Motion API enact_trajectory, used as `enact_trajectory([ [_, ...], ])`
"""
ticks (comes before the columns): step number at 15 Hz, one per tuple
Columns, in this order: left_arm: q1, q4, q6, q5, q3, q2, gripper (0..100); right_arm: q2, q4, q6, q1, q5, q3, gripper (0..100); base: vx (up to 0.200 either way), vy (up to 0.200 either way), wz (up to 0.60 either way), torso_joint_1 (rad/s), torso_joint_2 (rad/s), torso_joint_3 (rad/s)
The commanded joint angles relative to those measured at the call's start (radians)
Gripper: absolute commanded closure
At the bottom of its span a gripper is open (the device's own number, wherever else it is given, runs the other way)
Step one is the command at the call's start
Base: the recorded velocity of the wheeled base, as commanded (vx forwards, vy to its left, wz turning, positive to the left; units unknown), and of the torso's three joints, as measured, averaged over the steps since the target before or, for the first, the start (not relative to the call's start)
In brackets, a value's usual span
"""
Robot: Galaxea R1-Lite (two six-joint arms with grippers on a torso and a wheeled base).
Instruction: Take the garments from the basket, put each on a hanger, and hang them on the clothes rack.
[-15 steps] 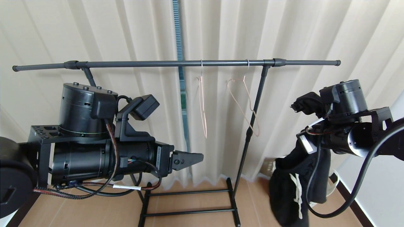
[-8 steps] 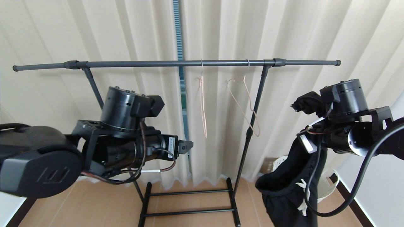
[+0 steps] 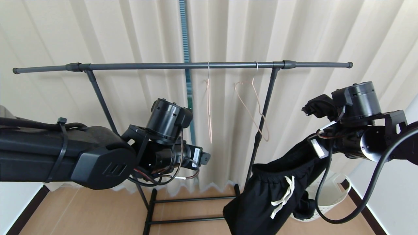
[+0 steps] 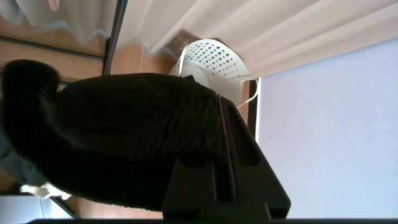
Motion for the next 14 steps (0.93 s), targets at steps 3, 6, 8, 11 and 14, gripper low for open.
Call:
enact_trajectory([
  [3,0.019,-0.003,0.001,0.004,-0.012,0.027,0,-0.001,0.0,0.0,-0.002,0.0,-0.001,100,0.133,-0.2,0.0,-0.009,0.0,0.002],
  [6,0.027,-0.012,0.008,0.006,-0.015,0.03,0,0.001,0.0,0.0,-0.002,0.0,-0.001,100,0.067,-0.067,0.0,-0.002,0.0,0.001],
  [8,0.032,-0.068,0.022,0.01,-0.027,0.041,0,0.003,0.0,0.0,-0.002,0.0,-0.001,100,0.0,0.0,0.0,0.0,0.0,0.0],
  [11,0.062,-0.077,0.036,0.092,-0.104,0.097,0,0.004,0.0,0.0,-0.002,0.0,-0.001,100,0.0,0.0,0.0,0.0,0.0,0.0],
  [14,0.104,-0.075,0.036,0.134,-0.205,0.168,0,0.007,0.0,0.0,-0.002,0.0,-0.002,100,0.0,0.0,0.0,0.0,0.0,0.0],
])
